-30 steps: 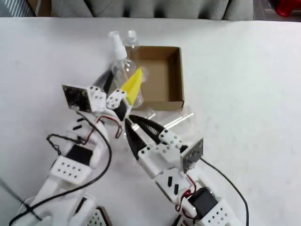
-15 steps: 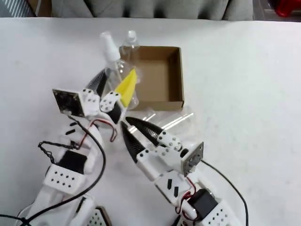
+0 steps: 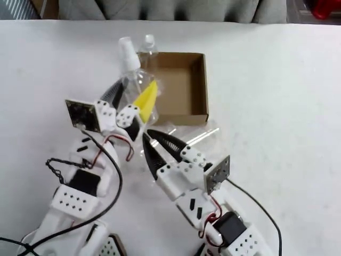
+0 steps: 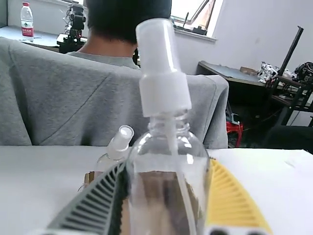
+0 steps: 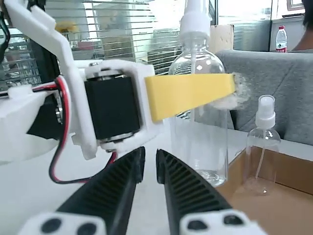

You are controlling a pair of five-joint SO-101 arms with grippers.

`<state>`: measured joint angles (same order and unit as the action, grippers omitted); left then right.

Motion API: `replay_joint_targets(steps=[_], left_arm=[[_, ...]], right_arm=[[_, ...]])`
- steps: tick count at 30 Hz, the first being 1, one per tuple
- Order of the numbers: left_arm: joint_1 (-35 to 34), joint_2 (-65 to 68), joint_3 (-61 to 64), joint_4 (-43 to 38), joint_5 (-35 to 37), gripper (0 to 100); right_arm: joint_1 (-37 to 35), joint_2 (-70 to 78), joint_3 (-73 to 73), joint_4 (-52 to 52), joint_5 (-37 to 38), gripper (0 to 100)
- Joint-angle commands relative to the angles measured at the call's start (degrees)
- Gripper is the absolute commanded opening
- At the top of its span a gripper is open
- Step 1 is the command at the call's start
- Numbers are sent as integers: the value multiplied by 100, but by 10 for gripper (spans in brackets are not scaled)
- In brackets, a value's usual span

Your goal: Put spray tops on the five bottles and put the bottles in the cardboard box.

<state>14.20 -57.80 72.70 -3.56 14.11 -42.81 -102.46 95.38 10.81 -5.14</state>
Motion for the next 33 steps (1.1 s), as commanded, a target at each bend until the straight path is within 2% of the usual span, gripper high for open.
replay_joint_targets(steps=[1, 5, 12, 18, 24, 26, 33], left_arm=[[215, -567, -255, 369, -35, 20], [207, -1279, -255, 1099, -70, 20], [374, -2000, -255, 1749, -53, 20], [866, -2484, -185, 1978, -53, 20], [875, -2888, -176, 2444, -79, 20], [866, -2941, -176, 2558, -79, 21], [822, -2941, -88, 2541, -97, 21]], right_arm=[[-40, -57, 9, -66, -9, 15], [-40, -57, 9, -66, -9, 15], [-40, -57, 9, -66, -9, 15], [-13, -57, 9, -66, -9, 15], [-4, -57, 0, -66, 9, 15], [-4, -57, 9, -66, 255, 15], [-4, -57, 18, -66, 510, 15]])
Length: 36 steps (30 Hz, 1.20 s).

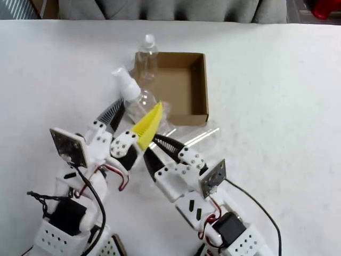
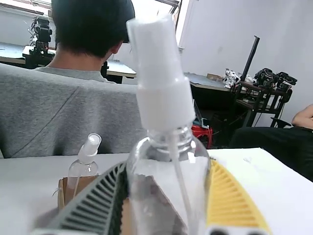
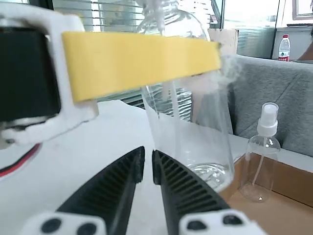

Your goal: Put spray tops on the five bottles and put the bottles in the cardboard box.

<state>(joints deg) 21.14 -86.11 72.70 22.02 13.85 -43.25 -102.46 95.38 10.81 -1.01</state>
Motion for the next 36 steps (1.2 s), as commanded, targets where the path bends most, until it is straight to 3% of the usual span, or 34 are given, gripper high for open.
replay_joint_targets(steps=[1, 8, 13, 21, 27, 36], left_arm=[[48, -101, 0, -185, -70, 21], [-699, 1270, 352, -2365, -62, 21], [-989, 3116, -26, -3719, -44, 21], [-1253, 5279, -114, -6215, -44, 21], [-1235, 6290, -299, -7051, -53, 22], [-1279, 7723, -1459, -7051, -457, 24]], right_arm=[[40, -57, 18, -66, 97, 15], [84, -66, -149, 646, 132, 15], [813, -66, -598, 1516, 114, 15], [1095, -57, -677, 1675, 132, 15], [1095, -57, -677, 1666, 132, 15], [1112, -57, -677, 1648, 132, 15]])
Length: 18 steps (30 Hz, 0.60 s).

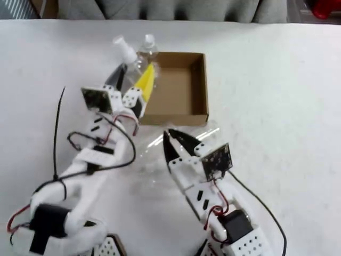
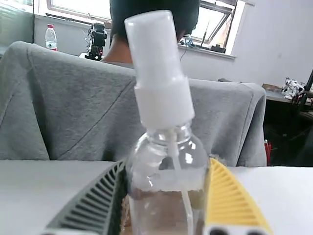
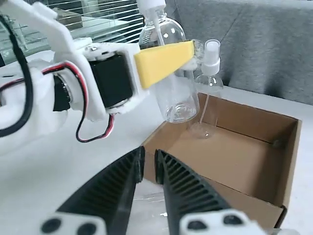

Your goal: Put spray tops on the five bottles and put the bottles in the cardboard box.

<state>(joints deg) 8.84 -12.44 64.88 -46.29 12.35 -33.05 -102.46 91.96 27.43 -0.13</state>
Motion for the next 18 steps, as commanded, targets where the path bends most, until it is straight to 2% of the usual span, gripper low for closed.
replay_joint_targets(steps=[1, 18], left_arm=[[-31, 505, -738, -229, -343, 24], [-312, 2633, -2365, -264, -360, 24]], right_arm=[[101, -57, -334, -13, 44, 15], [101, -57, -325, -22, 44, 15]])
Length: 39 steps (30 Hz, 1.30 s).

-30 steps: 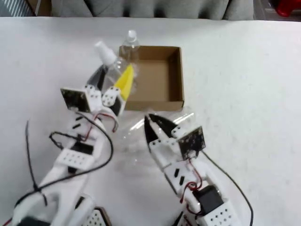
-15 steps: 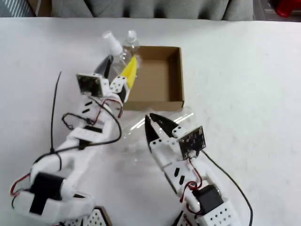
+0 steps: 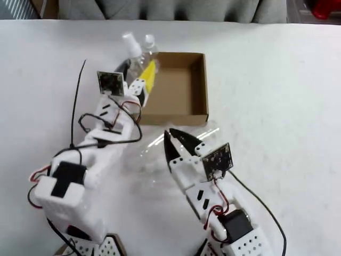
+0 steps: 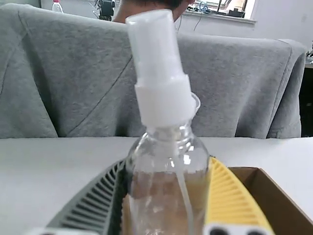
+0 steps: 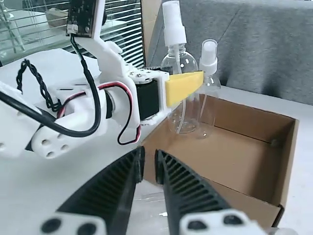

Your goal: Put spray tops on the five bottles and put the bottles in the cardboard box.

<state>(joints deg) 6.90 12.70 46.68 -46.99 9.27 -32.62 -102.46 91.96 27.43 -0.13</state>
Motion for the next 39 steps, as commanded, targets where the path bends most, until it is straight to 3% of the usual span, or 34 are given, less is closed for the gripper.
replay_joint_targets(steps=[1, 12, 19, 39], left_arm=[[-119, 207, -615, -193, -53, 24], [-84, 620, -862, -193, -53, 26], [-75, 637, -800, -149, -9, 155], [-101, 1411, -1284, -185, -53, 125]], right_arm=[[57, -57, -325, -22, 44, 15], [57, -57, -325, -22, 44, 15], [66, -57, -325, -4, 44, 15], [40, -57, -325, -4, 44, 15]])
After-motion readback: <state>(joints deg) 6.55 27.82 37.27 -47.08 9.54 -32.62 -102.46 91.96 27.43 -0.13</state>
